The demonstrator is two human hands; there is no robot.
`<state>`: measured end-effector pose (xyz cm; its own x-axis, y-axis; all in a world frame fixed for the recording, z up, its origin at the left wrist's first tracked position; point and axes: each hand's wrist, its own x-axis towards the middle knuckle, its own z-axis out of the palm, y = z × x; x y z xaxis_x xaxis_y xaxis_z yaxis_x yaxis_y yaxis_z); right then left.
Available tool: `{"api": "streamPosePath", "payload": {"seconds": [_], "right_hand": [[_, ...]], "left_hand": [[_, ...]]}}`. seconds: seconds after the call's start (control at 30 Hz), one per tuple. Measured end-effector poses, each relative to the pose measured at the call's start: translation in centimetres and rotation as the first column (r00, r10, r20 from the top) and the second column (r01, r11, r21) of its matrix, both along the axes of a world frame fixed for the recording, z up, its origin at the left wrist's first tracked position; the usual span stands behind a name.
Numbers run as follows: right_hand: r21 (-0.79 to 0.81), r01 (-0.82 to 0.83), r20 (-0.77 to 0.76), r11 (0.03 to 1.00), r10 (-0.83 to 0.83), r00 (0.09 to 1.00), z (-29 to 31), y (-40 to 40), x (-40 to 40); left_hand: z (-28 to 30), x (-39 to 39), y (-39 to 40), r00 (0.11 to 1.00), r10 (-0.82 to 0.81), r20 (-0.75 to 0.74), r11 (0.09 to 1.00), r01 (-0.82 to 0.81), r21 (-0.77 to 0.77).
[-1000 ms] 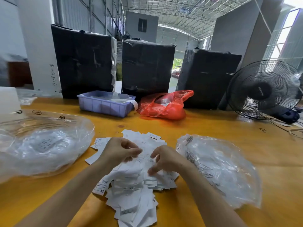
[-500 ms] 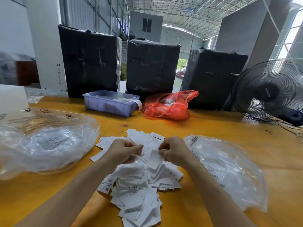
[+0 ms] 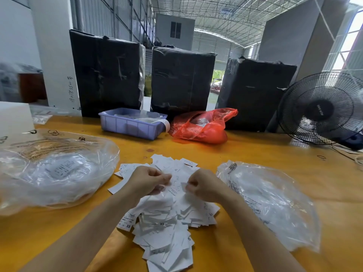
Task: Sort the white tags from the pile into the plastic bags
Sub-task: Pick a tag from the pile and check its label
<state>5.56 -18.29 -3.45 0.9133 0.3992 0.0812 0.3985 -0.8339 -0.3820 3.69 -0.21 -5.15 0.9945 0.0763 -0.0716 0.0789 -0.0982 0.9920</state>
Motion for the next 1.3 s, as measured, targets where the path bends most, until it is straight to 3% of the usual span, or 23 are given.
{"api": "streamPosePath", "payload": {"seconds": [0.07, 0.13, 0.23, 0.43, 0.63, 1.0, 1.3], "right_hand": [[0.328, 0.115, -0.134, 0.938, -0.074, 0.988, 0.6, -1.0, 0.3], [0.622, 0.2, -0.344, 0.757, 0.034, 0.938, 1.3, -1.7, 0.3], [0.787, 0.247, -0.455, 0.566, 0.263, 0.851, 2.1, -2.0, 0.1], [0.813, 0.224, -0.434, 0.537, 0.304, 0.848, 2.8, -1.7, -0.4], [0.894, 0.174, -0.246, 0.412, 0.127, 0.961, 3.9, -1.9, -0.5], [0.894, 0.03, -0.071, 0.448, 0.076, 0.995, 3.7, -0.3, -1.2], [0.869, -0.002, -0.038, 0.494, 0.072, 0.997, 3.4, 0.1, -1.4]], "left_hand": [[0.1, 0.0, 0.0, 1.0, -0.004, 0.011, 0.999, 0.004, -0.041], [0.3, 0.1, 0.0, 1.0, -0.003, 0.018, 0.996, 0.004, -0.088], [0.6, 0.1, 0.0, 1.0, -0.012, 0.017, 0.99, 0.015, -0.14], [1.3, -0.4, -0.4, 0.998, -0.056, 0.035, 0.986, 0.061, -0.156], [1.7, -0.9, -1.1, 0.993, -0.103, 0.058, 0.981, 0.111, -0.159], [2.5, -1.5, -1.4, 0.987, -0.161, 0.022, 0.964, 0.162, -0.209], [2.9, -1.9, -1.7, 0.974, -0.222, -0.042, 0.937, 0.202, -0.285]]}}
